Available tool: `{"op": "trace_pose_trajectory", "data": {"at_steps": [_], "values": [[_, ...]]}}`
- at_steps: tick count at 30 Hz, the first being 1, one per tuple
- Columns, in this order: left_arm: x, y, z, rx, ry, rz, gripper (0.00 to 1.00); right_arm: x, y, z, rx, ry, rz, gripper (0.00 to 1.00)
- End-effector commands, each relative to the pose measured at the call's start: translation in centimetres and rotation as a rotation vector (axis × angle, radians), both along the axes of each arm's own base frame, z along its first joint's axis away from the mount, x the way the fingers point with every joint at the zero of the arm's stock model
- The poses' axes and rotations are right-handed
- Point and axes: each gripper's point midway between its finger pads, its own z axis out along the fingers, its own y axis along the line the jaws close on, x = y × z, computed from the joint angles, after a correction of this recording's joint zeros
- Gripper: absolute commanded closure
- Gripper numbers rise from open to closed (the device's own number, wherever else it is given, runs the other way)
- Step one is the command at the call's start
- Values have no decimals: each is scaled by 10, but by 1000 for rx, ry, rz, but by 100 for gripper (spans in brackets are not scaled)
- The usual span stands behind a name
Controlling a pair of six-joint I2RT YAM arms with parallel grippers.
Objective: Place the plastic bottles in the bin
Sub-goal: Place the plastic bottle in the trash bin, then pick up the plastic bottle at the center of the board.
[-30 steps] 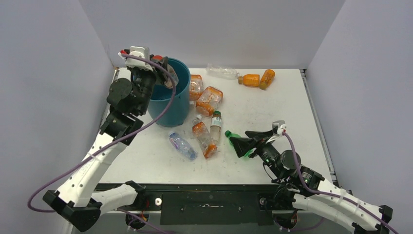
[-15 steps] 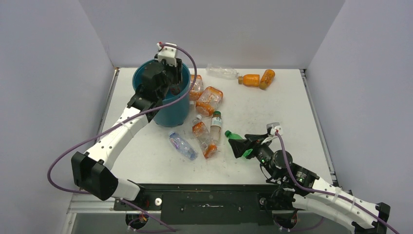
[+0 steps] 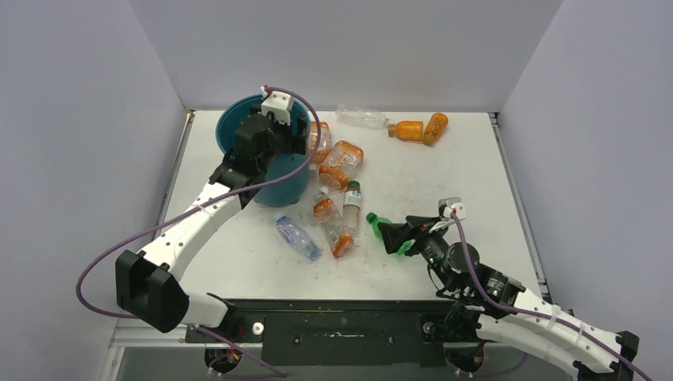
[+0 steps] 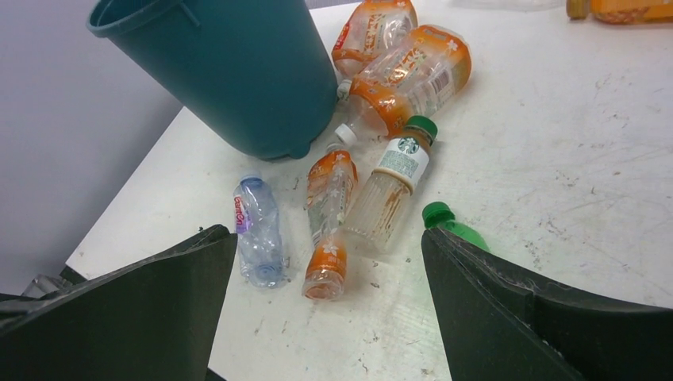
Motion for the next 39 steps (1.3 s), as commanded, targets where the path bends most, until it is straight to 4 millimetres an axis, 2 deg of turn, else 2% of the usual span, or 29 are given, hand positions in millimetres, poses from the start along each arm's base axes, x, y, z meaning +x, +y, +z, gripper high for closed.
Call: {"op": "trace_pose_trajectory", "data": {"at_steps": [1, 4, 7, 9, 12, 17, 20, 22, 27, 31, 39], "values": [[-25, 3, 80, -129, -167, -26, 21, 4, -12, 34, 0, -52, -52, 10], [-42, 11, 109, -170, -211, -16, 12, 6, -20, 35, -30, -45, -86, 10], [-68, 16, 112, -167, -190, -36, 6, 10, -28, 27, -88, -5, -137, 10], [-90, 6, 103, -145, -166, -100, 6, 14, -35, 10, -156, 43, -193, 10], [-129, -19, 73, -76, -126, -261, 5, 19, -41, -20, -271, 111, -251, 10], [-179, -46, 22, -53, -124, -501, 2, 30, -43, -61, -387, 234, -281, 10], [-203, -61, 15, -135, -105, -621, 4, 46, -53, -80, -390, 339, -290, 10], [-211, -67, 13, -147, -99, -664, 4, 57, -62, -91, -372, 398, -295, 10], [-219, -69, 14, -156, -101, -680, 4, 70, -54, -111, -289, 494, -190, 10], [-230, -73, 13, -139, -118, -708, 4, 71, -40, -117, -237, 493, -130, 10], [-236, -76, 9, -107, -115, -703, 4, 63, -32, -159, -262, 593, -81, 10]]}}
